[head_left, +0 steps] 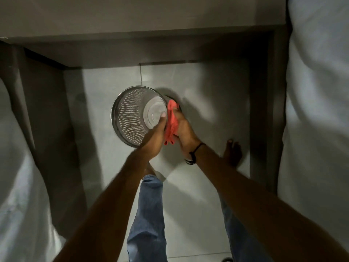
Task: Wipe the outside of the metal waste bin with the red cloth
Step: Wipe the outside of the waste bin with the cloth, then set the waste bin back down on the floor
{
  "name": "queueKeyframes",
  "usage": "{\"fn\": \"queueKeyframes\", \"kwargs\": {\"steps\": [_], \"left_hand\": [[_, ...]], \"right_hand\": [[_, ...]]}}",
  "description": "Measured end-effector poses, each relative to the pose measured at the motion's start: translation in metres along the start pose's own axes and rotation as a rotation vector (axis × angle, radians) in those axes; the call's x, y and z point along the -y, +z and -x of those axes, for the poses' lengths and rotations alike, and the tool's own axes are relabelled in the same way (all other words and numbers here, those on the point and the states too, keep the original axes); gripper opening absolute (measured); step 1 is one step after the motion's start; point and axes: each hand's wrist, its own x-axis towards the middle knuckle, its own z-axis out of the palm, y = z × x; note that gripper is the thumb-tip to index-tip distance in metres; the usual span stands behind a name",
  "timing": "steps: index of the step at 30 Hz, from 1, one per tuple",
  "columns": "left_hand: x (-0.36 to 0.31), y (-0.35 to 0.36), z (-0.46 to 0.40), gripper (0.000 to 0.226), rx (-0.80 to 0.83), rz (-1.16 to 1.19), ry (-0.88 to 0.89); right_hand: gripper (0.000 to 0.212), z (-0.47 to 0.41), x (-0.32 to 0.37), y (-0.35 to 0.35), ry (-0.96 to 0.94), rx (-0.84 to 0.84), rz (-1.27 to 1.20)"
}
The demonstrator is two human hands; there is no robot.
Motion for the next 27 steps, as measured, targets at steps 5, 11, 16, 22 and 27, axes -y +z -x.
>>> {"fn": "queueKeyframes", "kwargs": {"steps": [5, 11, 16, 22, 27], "left_hand": [[0.005, 0.004, -0.012, 0.115, 0.068, -0.192, -0.031], [-0.003, -0.002, -0.022, 0.054, 0.064, -0.333, -0.005], [-0.046, -0.011, -0.021, 0.025, -0.062, -0.006, 0.062], [-0.163, -0.036, -0.028, 0.025, -0.183, 0.203, 0.300], [-0.249, -0.065, -0.071, 0.023, -0.418, 0.054, 0.433]], "right_hand": [[0.035, -0.004, 0.002, -0.018, 0.056, -0.123, 0.048], [0.032, 0.000, 0.010, -0.045, 0.089, -0.302, 0.032], [0.024, 0.011, 0.068, -0.058, 0.051, -0.177, 0.041], [0.014, -0.015, 0.182, -0.026, -0.176, 0.013, 0.061], [0.016, -0.092, 0.260, 0.023, -0.384, -0.272, 0.341]]}}
